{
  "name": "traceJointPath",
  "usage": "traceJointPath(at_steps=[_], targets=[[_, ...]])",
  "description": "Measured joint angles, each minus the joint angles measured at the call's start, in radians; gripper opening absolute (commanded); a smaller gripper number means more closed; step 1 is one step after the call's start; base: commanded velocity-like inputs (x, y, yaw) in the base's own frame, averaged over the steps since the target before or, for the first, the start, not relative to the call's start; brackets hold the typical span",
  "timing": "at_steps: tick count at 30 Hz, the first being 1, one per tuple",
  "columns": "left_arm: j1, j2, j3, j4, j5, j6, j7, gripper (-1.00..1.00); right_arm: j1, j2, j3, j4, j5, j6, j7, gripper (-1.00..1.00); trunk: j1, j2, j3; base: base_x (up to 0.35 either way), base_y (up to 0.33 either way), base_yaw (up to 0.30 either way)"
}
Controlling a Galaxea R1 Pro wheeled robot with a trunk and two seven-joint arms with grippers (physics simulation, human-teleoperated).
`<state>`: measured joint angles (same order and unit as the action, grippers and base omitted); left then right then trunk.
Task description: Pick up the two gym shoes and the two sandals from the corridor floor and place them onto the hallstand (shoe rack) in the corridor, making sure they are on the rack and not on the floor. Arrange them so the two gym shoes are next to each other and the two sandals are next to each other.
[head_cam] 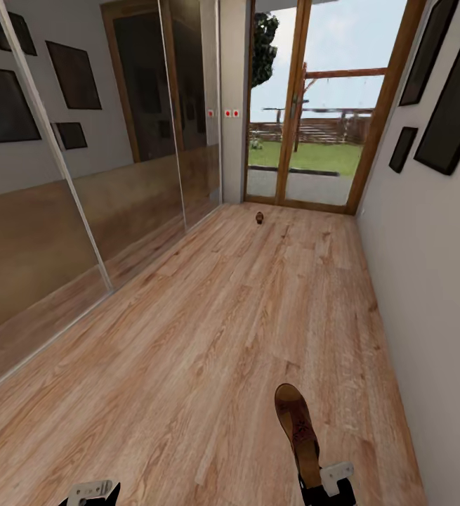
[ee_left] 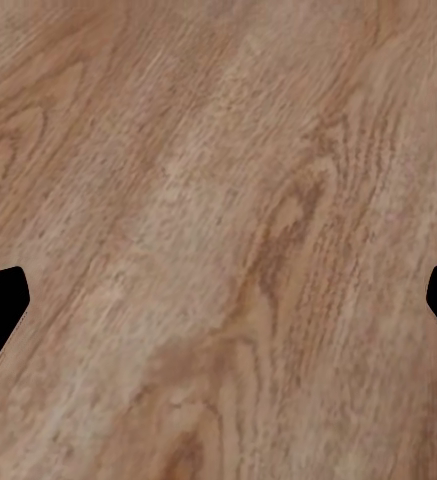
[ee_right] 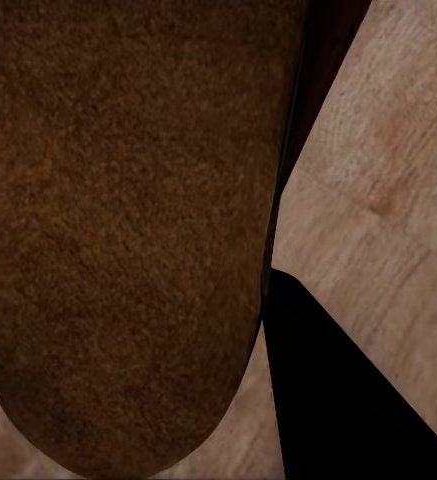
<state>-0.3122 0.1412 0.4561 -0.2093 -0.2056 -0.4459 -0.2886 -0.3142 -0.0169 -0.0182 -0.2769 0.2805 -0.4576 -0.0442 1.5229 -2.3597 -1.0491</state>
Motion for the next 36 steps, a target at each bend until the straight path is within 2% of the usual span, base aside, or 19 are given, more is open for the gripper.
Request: traceJointPath(at_steps=[26,27,29,30,36], targets=[[0.0,-0.001,0.0,0.002,0.0,-0.003,0.0,1.0,0.0,-0.008,-0.002,0.0,0.0,-0.001,0.0,-1.0,0.0,0.0,0.0,0.337,0.0,0.0],[0.0,-0.002,0.0,0.001,0.0,-0.003,0.0,1.0,0.0,-0.007,-0.026,0.0,-0.003,-0.001,-0.001,-1.0,0.0,0.0,0.0,0.337,0.0,0.0],[0.0,-0.003,0.0,0.001,0.001,-0.004,0.0,1.0,0.0,-0.007,-0.045,0.0,-0.002,-0.001,-0.003,-1.0,0.0,0.0,0.0,0.337,0.0,0.0],[0.0,-0.003,0.0,0.001,0.0,-0.005,0.0,1.0,0.0,-0.006,-0.079,-0.002,-0.005,-0.001,-0.002,-1.0,0.0,0.0,0.0,0.337,0.0,0.0],[0.0,-0.003,0.0,0.002,0.0,-0.006,0.0,1.0,0.0,-0.005,-0.108,-0.003,-0.003,-0.001,0.0,-1.0,0.0,0.0,0.0,0.338,0.0,0.0]])
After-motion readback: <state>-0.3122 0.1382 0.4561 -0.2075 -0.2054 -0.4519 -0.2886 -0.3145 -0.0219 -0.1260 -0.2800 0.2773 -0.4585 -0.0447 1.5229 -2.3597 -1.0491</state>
